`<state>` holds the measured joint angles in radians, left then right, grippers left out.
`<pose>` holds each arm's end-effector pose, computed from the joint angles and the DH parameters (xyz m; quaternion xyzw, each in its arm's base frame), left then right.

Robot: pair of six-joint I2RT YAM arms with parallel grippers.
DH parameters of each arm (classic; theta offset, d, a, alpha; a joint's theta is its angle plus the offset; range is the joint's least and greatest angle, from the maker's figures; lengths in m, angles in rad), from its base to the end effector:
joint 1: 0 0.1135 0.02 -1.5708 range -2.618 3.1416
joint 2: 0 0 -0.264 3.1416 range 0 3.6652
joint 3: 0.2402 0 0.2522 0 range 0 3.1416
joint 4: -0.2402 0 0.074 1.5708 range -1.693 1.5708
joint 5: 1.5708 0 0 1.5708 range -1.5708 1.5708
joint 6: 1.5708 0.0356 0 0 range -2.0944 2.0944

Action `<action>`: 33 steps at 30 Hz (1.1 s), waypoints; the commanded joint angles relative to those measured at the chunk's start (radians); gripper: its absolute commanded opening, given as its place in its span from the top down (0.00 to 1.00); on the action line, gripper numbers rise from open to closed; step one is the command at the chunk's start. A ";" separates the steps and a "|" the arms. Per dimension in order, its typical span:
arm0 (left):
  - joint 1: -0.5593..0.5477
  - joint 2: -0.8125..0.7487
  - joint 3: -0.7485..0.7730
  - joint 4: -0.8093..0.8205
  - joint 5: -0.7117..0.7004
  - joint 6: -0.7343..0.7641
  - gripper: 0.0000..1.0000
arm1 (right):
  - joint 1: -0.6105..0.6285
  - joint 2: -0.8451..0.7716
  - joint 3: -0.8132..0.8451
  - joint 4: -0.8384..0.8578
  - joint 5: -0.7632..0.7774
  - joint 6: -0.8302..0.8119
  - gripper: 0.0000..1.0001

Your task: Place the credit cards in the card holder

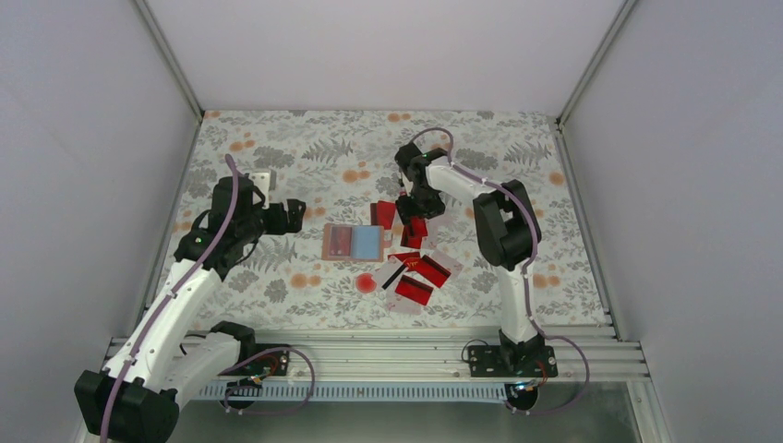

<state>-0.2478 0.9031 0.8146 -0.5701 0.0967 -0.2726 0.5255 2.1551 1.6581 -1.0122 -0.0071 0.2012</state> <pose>0.1857 -0.0505 0.2919 0.0102 0.8969 -0.1551 0.4140 0.3600 0.2091 0.1603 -0.1615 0.9864 0.0143 0.0275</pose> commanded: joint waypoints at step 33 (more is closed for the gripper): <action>0.005 0.011 -0.005 0.004 -0.015 0.004 0.00 | 0.079 0.082 0.007 0.036 0.144 0.034 0.47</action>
<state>-0.2478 0.9146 0.8143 -0.5701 0.0883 -0.2726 0.5797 2.1807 1.6680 -0.9916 0.1062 0.2276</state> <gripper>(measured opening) 0.999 0.582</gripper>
